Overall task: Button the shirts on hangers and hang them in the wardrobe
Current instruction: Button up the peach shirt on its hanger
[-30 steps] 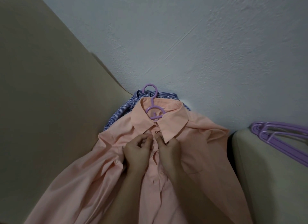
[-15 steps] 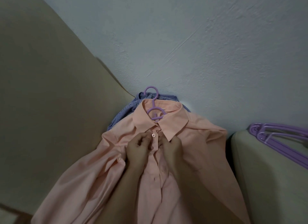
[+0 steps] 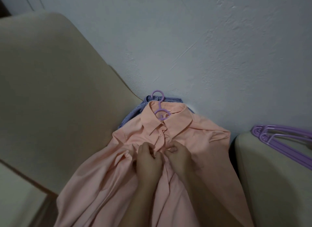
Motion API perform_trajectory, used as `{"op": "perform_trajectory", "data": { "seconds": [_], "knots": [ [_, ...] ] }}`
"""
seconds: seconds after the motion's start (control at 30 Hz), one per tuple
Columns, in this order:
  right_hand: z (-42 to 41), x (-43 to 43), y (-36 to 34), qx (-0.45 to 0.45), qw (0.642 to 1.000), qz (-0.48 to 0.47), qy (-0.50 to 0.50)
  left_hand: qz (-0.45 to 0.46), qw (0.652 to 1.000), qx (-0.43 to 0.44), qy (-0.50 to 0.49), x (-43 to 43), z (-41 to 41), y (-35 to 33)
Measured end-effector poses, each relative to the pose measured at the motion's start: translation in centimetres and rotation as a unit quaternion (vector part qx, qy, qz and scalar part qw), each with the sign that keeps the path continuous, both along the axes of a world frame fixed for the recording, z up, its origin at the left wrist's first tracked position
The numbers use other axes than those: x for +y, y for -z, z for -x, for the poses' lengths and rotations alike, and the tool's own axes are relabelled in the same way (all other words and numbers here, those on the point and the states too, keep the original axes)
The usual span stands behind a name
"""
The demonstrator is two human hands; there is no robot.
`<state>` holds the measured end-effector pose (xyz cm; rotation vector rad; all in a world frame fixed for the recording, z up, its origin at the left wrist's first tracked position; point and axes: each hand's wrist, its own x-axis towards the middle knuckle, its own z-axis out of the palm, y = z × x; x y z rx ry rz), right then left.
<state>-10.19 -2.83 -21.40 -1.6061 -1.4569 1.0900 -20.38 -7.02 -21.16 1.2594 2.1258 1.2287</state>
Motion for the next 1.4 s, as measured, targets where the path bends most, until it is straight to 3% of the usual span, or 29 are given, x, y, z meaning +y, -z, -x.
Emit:
{"op": "perform_trajectory", "data": {
  "seconds": [0.1,0.2,0.43,0.57,0.7,0.8,0.87,0.93,1.07,1.4],
  "knots": [
    [0.1,0.2,0.0,-0.001,1.000,0.009,-0.004,-0.005,1.000,-0.023,-0.014,0.1,0.2,1.1],
    [0.1,0.4,0.5,-0.023,1.000,0.011,-0.013,-0.010,0.993,-0.111,-0.033,0.0,0.5,1.5],
    [-0.6,0.1,0.6,0.091,0.995,0.029,0.000,-0.012,0.978,-0.205,-0.032,-0.5,0.9,1.5],
    [-0.6,-0.3,1.0,0.066,0.998,0.003,-0.003,-0.002,0.974,-0.226,-0.013,-0.6,0.8,0.6],
    [0.0,-0.6,0.3,0.006,1.000,-0.007,-0.001,0.009,0.977,-0.212,-0.002,-0.9,0.2,-0.7],
    [0.2,-1.4,0.0,0.044,0.999,0.020,0.017,0.041,0.997,-0.058,-0.022,-1.3,-0.5,-1.3],
    [0.2,-2.0,1.0,0.088,0.995,0.043,0.016,0.060,0.998,0.000,-0.030,-1.4,-0.6,-1.5],
    [0.0,-2.4,1.7,0.123,0.991,0.056,0.009,0.072,0.997,-0.008,-0.032,-1.5,-0.6,-1.8],
    [-0.3,-2.5,1.0,0.143,0.989,0.038,0.008,0.061,0.990,-0.125,-0.034,-2.0,0.2,-1.7],
    [-0.7,-2.8,1.1,0.196,0.980,0.040,0.001,0.036,0.995,-0.086,-0.020,-2.9,-0.9,-1.5]
  ]
}}
